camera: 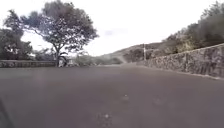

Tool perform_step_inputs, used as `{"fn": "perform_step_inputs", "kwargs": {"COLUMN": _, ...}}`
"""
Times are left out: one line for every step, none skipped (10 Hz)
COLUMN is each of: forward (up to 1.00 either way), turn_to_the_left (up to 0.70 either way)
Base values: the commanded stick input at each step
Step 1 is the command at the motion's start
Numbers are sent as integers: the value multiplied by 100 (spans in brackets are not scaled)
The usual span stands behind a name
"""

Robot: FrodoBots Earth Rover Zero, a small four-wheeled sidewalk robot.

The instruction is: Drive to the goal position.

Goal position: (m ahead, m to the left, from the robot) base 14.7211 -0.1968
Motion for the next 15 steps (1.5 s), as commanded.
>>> {"fn": "perform_step_inputs", "kwargs": {"forward": 100, "turn_to_the_left": 0}}
{"fn": "perform_step_inputs", "kwargs": {"forward": 100, "turn_to_the_left": 0}}
{"fn": "perform_step_inputs", "kwargs": {"forward": 100, "turn_to_the_left": 0}}
{"fn": "perform_step_inputs", "kwargs": {"forward": 100, "turn_to_the_left": 0}}
{"fn": "perform_step_inputs", "kwargs": {"forward": 100, "turn_to_the_left": 0}}
{"fn": "perform_step_inputs", "kwargs": {"forward": 100, "turn_to_the_left": 0}}
{"fn": "perform_step_inputs", "kwargs": {"forward": 100, "turn_to_the_left": 0}}
{"fn": "perform_step_inputs", "kwargs": {"forward": 100, "turn_to_the_left": 0}}
{"fn": "perform_step_inputs", "kwargs": {"forward": 100, "turn_to_the_left": 0}}
{"fn": "perform_step_inputs", "kwargs": {"forward": 100, "turn_to_the_left": 0}}
{"fn": "perform_step_inputs", "kwargs": {"forward": 100, "turn_to_the_left": 0}}
{"fn": "perform_step_inputs", "kwargs": {"forward": 100, "turn_to_the_left": 0}}
{"fn": "perform_step_inputs", "kwargs": {"forward": 100, "turn_to_the_left": 0}}
{"fn": "perform_step_inputs", "kwargs": {"forward": 100, "turn_to_the_left": 0}}
{"fn": "perform_step_inputs", "kwargs": {"forward": 100, "turn_to_the_left": 0}}
